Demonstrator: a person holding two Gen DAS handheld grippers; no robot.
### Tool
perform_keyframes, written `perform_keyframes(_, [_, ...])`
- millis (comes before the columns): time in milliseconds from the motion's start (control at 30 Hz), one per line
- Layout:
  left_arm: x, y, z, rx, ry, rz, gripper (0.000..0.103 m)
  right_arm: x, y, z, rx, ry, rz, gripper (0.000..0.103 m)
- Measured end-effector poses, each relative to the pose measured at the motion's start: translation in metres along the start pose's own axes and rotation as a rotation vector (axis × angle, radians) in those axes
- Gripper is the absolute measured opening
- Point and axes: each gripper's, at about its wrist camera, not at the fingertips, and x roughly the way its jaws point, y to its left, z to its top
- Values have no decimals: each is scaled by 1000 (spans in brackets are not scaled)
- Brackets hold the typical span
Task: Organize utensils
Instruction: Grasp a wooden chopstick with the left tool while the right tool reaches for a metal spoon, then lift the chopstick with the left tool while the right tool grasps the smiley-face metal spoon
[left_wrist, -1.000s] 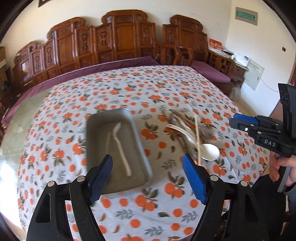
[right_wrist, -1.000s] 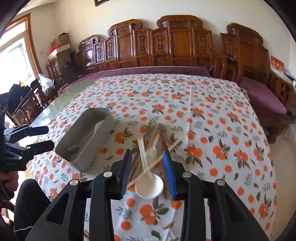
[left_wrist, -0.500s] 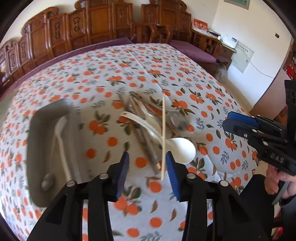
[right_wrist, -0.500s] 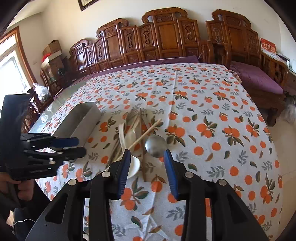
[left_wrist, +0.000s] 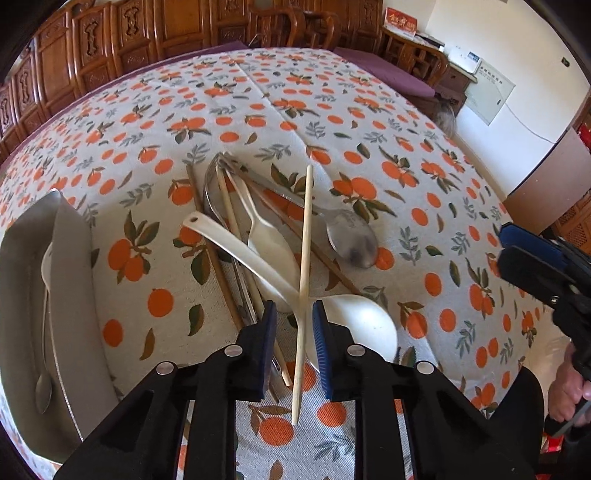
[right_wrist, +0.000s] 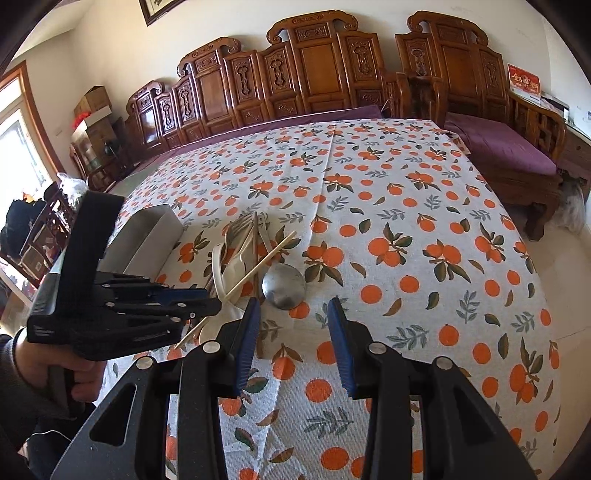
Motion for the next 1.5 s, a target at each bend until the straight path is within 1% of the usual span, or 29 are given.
perform_keyframes(133, [7, 0, 0, 2, 21, 3, 12, 0, 1, 0, -9, 1, 0, 40])
perform_keyframes(267, [7, -1, -3, 3, 35, -5, 6, -1, 2, -1, -10, 0, 0, 40])
perform_keyframes(300, [6, -2, -3, 4, 31, -6, 4, 0, 2, -1, -10, 0, 1, 40])
perform_keyframes(433, [-6, -2, -6, -1, 7, -12, 4, 0, 6, -1, -19, 0, 0, 40])
perform_keyframes(767, [-56, 13, -24, -38, -86, -52, 4, 11, 15, -4, -44, 26, -3, 40])
perform_keyframes(933, [-77, 23, -31, -44, -124, -45, 4, 28, 19, 5, -44, 46, 0, 40])
perform_keyframes(1233, [-110, 33, -40, -44, -187, -29, 4, 73, 27, 50, -85, 99, -16, 40])
perform_keyframes(1400, [-121, 35, -44, -36, -206, -27, 4, 100, 33, 62, -131, 153, -37, 40])
perform_keyframes(1500, [-125, 37, -44, -34, -212, -31, 4, 115, 37, 65, -147, 181, -33, 40])
